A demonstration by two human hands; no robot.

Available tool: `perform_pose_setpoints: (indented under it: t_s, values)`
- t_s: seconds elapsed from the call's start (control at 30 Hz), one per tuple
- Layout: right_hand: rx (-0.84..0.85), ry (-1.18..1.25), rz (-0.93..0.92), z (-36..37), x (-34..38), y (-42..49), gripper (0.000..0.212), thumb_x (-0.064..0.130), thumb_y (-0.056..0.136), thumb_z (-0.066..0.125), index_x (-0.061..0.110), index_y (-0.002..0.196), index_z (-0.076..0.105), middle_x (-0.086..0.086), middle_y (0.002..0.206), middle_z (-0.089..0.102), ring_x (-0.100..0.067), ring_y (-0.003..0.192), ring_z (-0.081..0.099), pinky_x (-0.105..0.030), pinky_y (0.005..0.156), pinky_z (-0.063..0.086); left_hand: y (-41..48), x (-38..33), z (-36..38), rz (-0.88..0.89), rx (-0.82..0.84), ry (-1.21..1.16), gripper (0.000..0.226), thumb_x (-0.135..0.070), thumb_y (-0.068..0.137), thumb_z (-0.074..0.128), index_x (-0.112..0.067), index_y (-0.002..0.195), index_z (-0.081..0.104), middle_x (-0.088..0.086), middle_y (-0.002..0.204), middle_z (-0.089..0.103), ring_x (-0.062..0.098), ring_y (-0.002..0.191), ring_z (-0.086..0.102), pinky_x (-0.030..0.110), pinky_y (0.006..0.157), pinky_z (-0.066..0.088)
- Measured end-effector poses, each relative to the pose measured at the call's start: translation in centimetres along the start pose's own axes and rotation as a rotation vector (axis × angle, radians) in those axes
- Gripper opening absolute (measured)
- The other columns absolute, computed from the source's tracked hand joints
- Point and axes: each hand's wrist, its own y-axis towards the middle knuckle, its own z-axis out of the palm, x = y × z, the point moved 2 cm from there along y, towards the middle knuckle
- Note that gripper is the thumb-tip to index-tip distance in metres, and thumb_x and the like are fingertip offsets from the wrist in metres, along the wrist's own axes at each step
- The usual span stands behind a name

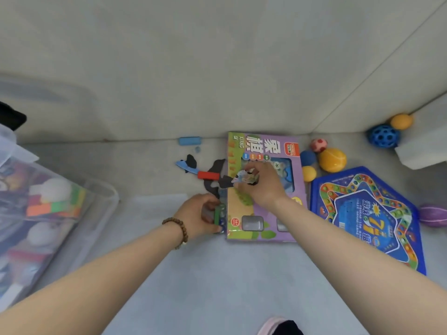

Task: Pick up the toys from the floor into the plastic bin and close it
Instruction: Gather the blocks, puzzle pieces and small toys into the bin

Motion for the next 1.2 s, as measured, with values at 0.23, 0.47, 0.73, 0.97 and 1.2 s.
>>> perform_pose_setpoints:
  t_s: [0.23,0.47,0.73,0.97,1.2]
  values:
    - [0.079,0.076,0.029,-0.1,0.5,-0.6,0.041,0.015,0.076,0.075,0.015,0.099,0.042,-0.002,0.097,0.052,-0.019,0.09,0.05,-0.028,0.076,0.04,-0.1,-0.4,0.3,0.063,-0.073,0.0,0.059,-0.024,0.065,0.082,-0.022,0.116,0.052,-0.009,0.106,0.051,0.007,0.081,0.053,0.018,0.075,0.046]
    - [0.069,0.131,0.044,-0.3,0.0,-1.1,0.033,0.014,0.078,0.074,0.014,0.106,0.058,0.004,0.102,0.053,-0.013,0.095,0.05,-0.019,0.077,0.035,0.4,0.7,-0.6,-0.008,-0.069,-0.162,0.041,-0.011,0.075,0.075,-0.021,0.11,0.058,-0.007,0.091,0.057,0.008,0.079,0.057,0.006,0.065,0.042]
    - [-0.045,0.214,0.018,-0.5,1.4,-1.5,0.017,0.021,0.088,0.063,0.008,0.098,0.064,-0.001,0.092,0.06,-0.017,0.088,0.053,-0.026,0.073,0.044,0.5,1.2,-1.2,-0.094,-0.032,-0.547,0.043,0.002,0.089,0.054,-0.01,0.13,0.049,0.01,0.121,0.062,0.017,0.111,0.058,0.024,0.091,0.047]
    - [0.29,0.459,0.101,1.9,6.0,-3.3,0.015,0.023,0.089,0.062,0.018,0.103,0.06,-0.001,0.086,0.065,-0.013,0.065,0.059,-0.016,0.058,0.051,-0.6,1.3,-2.8,-0.332,-0.046,-1.318,0.033,-0.022,0.102,0.03,-0.009,0.12,0.053,0.015,0.118,0.059,0.024,0.097,0.06,0.033,0.076,0.053]
    - [0.139,0.327,-0.011,2.7,4.6,-3.0,0.02,0.016,0.082,0.07,0.018,0.102,0.066,0.004,0.098,0.064,-0.016,0.091,0.06,-0.025,0.081,0.052,-1.3,3.3,-4.3,-0.295,-0.064,-1.101,0.024,-0.032,0.098,0.043,-0.015,0.098,0.06,0.009,0.097,0.059,0.016,0.078,0.057,0.028,0.064,0.058]
